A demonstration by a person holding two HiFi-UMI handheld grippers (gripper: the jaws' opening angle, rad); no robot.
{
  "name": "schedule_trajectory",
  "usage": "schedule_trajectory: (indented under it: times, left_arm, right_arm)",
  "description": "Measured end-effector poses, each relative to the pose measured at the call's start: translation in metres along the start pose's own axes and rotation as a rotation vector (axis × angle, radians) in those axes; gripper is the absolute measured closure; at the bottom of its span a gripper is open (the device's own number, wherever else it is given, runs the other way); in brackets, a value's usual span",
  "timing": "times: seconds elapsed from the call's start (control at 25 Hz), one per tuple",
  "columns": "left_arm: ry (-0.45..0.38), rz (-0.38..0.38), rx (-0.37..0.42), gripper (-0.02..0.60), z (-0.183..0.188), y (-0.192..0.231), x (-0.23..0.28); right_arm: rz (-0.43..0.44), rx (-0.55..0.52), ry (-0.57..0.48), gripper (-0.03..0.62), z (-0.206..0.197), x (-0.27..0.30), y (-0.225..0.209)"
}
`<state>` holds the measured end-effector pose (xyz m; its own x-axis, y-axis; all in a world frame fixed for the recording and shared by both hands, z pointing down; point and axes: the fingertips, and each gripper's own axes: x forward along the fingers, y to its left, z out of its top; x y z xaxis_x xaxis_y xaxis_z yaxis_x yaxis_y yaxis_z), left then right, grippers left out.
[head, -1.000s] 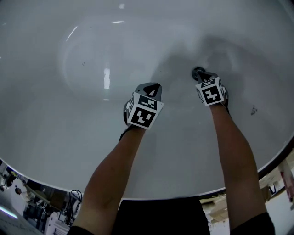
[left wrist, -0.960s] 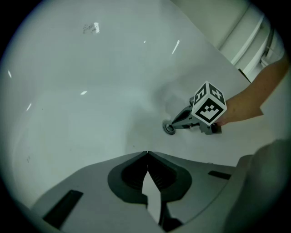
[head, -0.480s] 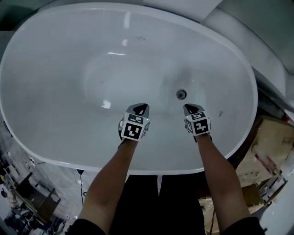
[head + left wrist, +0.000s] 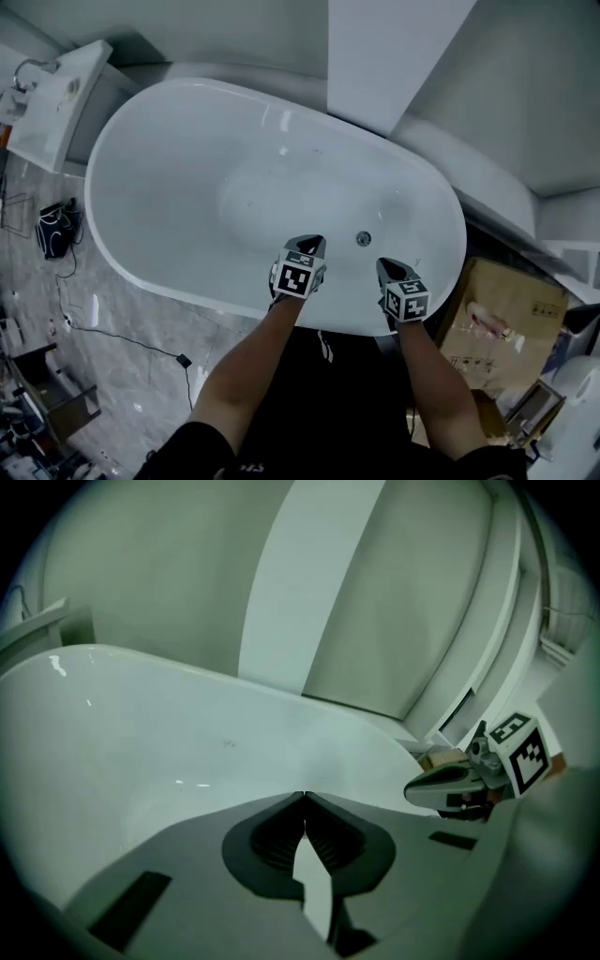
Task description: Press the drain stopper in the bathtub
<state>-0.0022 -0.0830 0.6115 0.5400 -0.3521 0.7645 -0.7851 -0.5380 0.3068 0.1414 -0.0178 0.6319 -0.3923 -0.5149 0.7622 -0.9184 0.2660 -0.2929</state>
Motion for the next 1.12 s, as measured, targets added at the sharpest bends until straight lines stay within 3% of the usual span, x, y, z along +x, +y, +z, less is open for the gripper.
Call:
schedule_trajectory:
  times: [0.16, 0.4, 0.76, 1.12]
  left_arm:
    - [-0.073, -0.01, 0.007, 0.566, 0.035, -0.038, -0.067]
    - [-0.136, -0.034, 0.043, 0.566, 0.06, -0.081, -0.133]
    - [-0.201, -0.005, 0.089, 0.565, 0.079, -0.109, -0.198]
    - [-0.314, -0.043, 0.17, 0.565, 0.12, -0.143, -0.267]
  right_arm:
    - [0.024, 0.026, -0.055, 0.579, 0.025, -0.073, 0.032]
    - [0.059, 0.004, -0.126, 0.579, 0.053, -0.152, 0.057]
    - [0.101, -0.014, -0.28, 0.579, 0.101, -0.225, 0.083]
    - [0.098, -0.019, -0.427, 0.579, 0.144, -0.288, 0.102]
